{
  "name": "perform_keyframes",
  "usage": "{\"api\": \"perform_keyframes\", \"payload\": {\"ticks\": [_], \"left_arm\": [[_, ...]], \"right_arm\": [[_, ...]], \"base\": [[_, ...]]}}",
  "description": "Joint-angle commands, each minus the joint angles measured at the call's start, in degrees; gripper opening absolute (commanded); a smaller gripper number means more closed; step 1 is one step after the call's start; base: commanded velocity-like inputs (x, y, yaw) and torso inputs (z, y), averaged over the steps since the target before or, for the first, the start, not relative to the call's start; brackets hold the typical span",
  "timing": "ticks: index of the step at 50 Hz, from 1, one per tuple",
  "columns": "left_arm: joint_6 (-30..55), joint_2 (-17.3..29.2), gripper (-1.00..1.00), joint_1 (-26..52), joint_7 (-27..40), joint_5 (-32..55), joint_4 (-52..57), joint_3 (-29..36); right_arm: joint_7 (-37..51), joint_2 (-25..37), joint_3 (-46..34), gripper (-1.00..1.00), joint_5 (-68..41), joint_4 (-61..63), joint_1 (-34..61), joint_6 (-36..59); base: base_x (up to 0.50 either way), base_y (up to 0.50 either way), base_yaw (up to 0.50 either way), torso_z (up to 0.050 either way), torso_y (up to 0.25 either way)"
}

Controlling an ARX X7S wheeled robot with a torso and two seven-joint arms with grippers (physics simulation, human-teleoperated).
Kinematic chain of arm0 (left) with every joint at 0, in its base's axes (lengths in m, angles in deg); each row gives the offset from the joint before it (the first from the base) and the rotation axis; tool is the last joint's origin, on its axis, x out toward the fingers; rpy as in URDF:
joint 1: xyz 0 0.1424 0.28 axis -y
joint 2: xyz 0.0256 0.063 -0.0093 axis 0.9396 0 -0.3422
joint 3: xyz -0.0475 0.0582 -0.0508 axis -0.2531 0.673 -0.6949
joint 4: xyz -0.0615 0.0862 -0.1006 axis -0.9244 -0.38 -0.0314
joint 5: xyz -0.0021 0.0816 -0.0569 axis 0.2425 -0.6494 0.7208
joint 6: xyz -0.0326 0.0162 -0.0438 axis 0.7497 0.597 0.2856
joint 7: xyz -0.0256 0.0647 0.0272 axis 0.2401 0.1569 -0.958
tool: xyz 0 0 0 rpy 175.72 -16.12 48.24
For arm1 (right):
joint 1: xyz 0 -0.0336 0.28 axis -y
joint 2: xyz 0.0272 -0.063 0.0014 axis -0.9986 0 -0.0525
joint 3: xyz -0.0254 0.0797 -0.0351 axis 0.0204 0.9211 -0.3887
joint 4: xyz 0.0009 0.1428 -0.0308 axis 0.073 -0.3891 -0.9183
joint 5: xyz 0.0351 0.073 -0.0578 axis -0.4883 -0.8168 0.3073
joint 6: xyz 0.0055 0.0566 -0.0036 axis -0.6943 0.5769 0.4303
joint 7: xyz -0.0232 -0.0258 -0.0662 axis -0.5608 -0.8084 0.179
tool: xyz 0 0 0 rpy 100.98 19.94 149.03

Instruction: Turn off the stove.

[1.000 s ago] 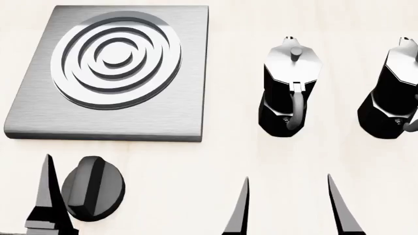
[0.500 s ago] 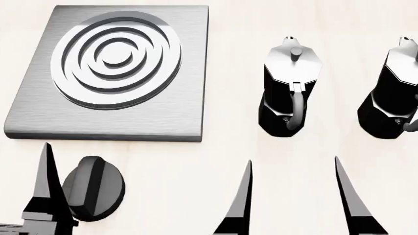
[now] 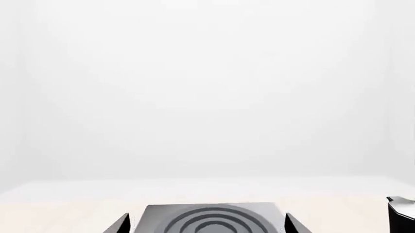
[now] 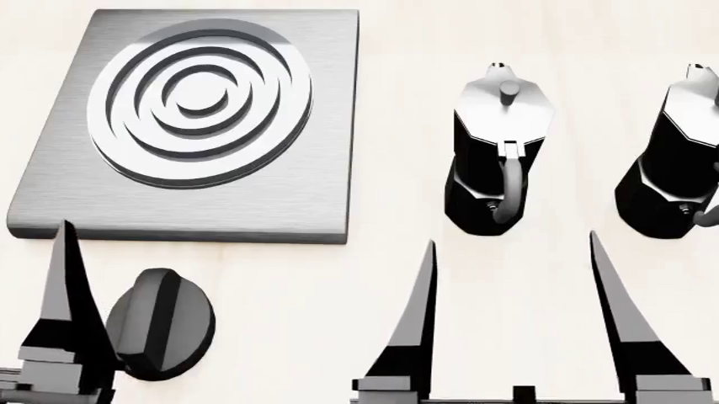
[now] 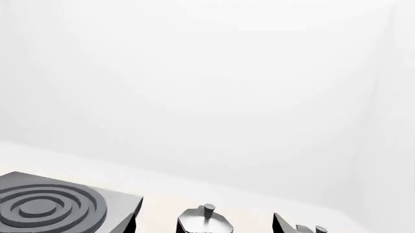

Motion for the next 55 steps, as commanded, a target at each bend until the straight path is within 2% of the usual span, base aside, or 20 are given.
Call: {"api": "perform_keyframes", "payload": {"ticks": [1,55], "left_arm": [[1.09,0.22,1.0,1.04,0.37,0.68,1.69,-0.34],[6.24,1.19,1.0,6.0,2.39,3.27,7.98,-1.41]], "right_arm": [[-0.29,0.18,0.16,1.0,-0.02,2.41,1.88,2.86],[-1.54,-1.02,0.39,1.0,-1.84,8.3,11.11,12.31]], "base": [[0.0,0.0,0.0,0.0,0.0],[0.0,0.0,0.0,0.0,0.0]]}}
